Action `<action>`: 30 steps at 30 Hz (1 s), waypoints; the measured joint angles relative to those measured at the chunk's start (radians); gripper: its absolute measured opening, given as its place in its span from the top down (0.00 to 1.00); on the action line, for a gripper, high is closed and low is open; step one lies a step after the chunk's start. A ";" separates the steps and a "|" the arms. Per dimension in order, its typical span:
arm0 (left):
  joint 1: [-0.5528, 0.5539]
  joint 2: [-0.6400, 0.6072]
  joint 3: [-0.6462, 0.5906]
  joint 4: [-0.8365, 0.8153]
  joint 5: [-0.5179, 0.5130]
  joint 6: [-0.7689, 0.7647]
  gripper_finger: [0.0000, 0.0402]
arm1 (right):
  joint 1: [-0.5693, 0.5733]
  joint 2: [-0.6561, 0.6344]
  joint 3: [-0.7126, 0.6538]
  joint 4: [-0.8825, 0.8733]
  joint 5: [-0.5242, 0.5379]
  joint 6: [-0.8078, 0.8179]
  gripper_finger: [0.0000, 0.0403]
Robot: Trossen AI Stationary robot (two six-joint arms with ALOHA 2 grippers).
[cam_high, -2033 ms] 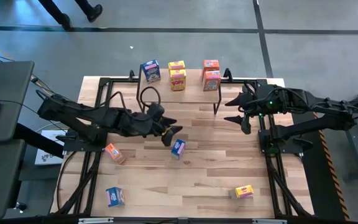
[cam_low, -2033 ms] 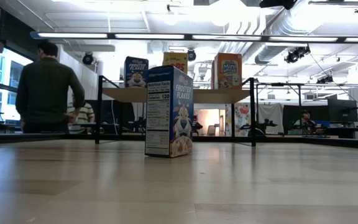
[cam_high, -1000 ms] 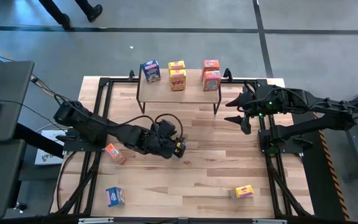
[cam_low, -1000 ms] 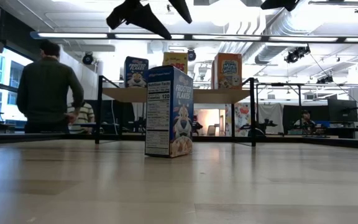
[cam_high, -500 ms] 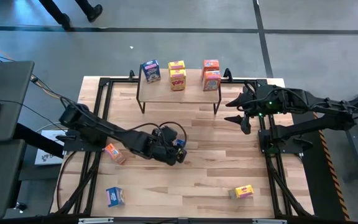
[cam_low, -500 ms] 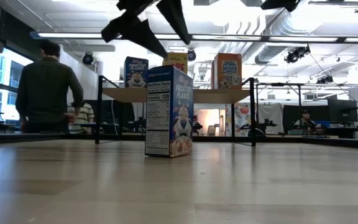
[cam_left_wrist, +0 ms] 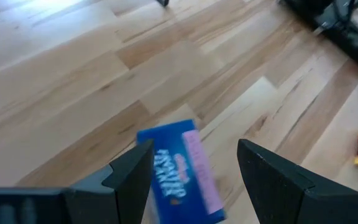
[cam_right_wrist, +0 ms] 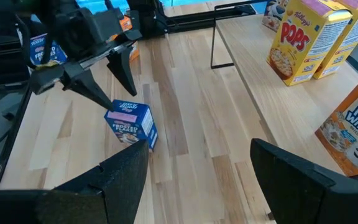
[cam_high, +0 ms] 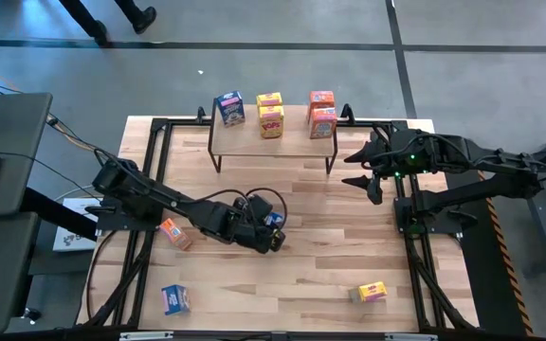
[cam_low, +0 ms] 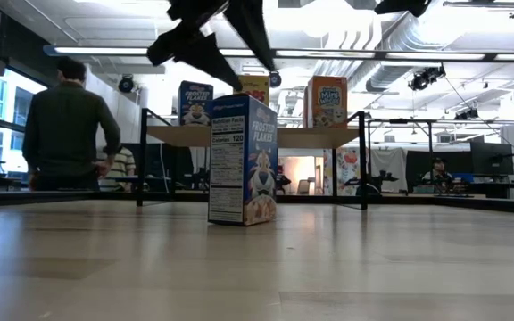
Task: Stack cereal on shelf
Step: Put the right blue cereal box and aligned with the other blue cereal box on the shelf
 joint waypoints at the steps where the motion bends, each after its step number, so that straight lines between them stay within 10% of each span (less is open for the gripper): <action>1: 0.000 0.002 0.000 -0.001 0.002 0.000 0.45 | 0.000 0.000 0.000 0.000 0.000 0.001 0.32; 30: 0.080 0.015 0.001 0.006 0.139 0.051 0.45 | 0.000 0.000 0.000 -0.008 0.000 -0.002 0.32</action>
